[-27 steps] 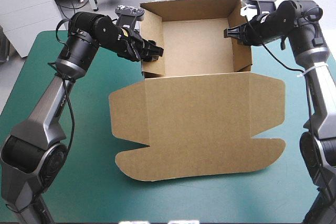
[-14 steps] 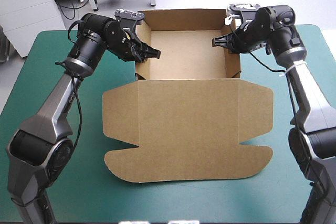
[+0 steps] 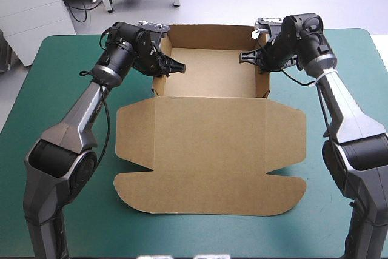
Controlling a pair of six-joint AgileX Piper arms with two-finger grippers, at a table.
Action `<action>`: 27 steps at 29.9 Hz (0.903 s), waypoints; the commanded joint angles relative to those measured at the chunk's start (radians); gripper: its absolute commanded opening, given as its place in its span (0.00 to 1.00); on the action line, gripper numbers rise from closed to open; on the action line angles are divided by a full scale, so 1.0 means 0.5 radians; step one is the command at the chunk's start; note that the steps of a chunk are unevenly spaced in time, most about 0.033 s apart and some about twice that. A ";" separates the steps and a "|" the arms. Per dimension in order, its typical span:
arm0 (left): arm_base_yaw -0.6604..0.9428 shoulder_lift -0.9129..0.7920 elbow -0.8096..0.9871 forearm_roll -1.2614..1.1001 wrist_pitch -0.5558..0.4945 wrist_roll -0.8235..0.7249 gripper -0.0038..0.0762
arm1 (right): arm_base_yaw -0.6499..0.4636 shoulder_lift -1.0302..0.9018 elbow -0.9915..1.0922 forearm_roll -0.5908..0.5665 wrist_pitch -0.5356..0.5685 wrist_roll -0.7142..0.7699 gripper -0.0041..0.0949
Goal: Fold the box
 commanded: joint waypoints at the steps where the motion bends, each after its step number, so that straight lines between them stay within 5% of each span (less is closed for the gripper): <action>1: -0.022 -0.085 -0.057 -0.053 0.086 0.080 0.01 | 0.025 -0.061 -0.062 0.039 0.001 -0.050 0.04; 27: -0.018 0.262 -0.050 0.061 0.009 -0.013 0.01 | 0.025 0.245 -0.062 0.007 0.001 -0.107 0.04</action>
